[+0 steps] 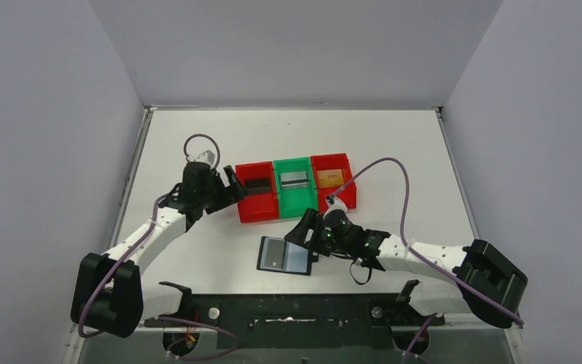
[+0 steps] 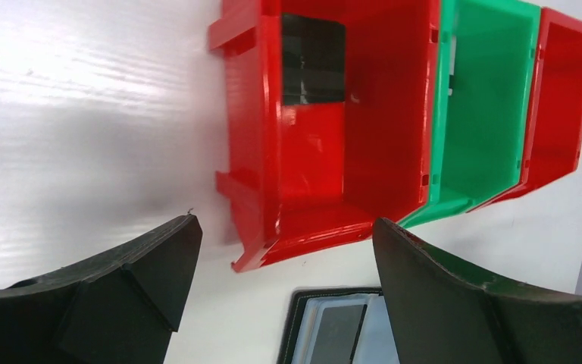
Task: Take the credit cards out of the card holder
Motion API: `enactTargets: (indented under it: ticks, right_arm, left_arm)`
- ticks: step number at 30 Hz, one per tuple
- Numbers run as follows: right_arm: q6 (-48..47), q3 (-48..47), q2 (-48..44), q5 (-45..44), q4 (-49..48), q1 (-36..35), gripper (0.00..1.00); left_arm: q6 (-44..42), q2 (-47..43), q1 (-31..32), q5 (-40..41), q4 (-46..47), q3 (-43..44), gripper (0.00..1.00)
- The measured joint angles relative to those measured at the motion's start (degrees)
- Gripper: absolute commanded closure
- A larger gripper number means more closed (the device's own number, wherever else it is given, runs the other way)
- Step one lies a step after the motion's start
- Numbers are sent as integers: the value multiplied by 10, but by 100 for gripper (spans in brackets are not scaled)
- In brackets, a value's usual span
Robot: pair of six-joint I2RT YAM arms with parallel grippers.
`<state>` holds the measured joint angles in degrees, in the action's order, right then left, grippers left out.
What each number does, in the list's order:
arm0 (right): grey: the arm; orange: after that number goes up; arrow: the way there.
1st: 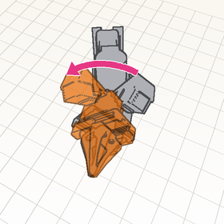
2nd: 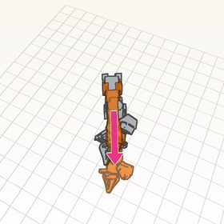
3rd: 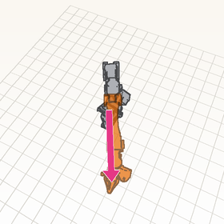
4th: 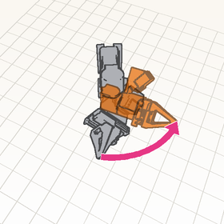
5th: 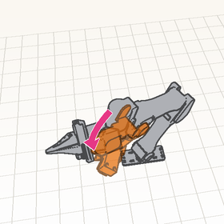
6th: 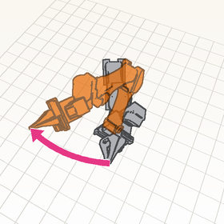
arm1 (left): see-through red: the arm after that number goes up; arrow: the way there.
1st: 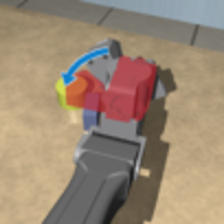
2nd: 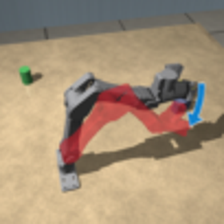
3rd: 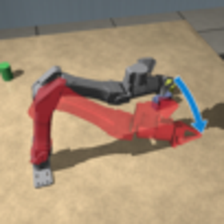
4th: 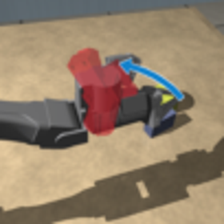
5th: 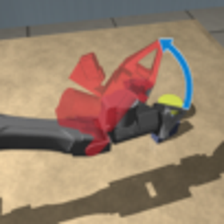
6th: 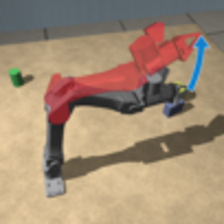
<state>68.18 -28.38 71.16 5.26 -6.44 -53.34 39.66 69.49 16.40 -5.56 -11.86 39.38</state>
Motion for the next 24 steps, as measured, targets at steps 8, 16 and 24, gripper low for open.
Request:
enactTargets:
  ticks: [8, 16, 24]
  right_arm:
    - [0, 0, -5, 1, 13, 0, 25]
    - [1, 4, -28, 0, 19, 0, 25]
    - [2, 9, -28, -1, 21, 0, 25]
  left_arm:
    - [-52, 107, 0, -74, 54, 34, 18]
    - [-68, 141, 2, -109, 90, 49, 23]
    - [-67, 161, 38, -112, 108, 60, 24]
